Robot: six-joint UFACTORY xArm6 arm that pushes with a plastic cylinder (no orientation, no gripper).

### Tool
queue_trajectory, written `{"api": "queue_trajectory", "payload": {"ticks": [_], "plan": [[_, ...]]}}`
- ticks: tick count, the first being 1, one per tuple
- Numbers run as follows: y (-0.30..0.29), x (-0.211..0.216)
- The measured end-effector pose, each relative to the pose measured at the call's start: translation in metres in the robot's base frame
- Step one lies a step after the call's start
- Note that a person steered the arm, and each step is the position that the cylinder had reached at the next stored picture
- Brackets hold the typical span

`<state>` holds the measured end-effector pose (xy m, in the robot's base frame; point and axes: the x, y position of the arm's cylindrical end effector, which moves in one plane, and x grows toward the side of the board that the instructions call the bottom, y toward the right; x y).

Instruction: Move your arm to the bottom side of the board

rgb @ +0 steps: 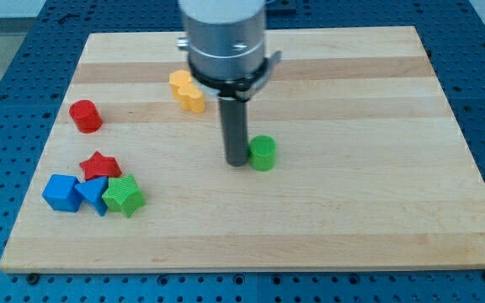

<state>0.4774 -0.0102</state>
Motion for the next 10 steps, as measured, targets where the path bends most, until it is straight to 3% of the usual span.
{"api": "queue_trajectory", "payload": {"ticks": [2,4,6,10], "plan": [[0.013,0.015],[-0.010,0.095],[-0.109,0.101],[-0.135,0.101]]}}
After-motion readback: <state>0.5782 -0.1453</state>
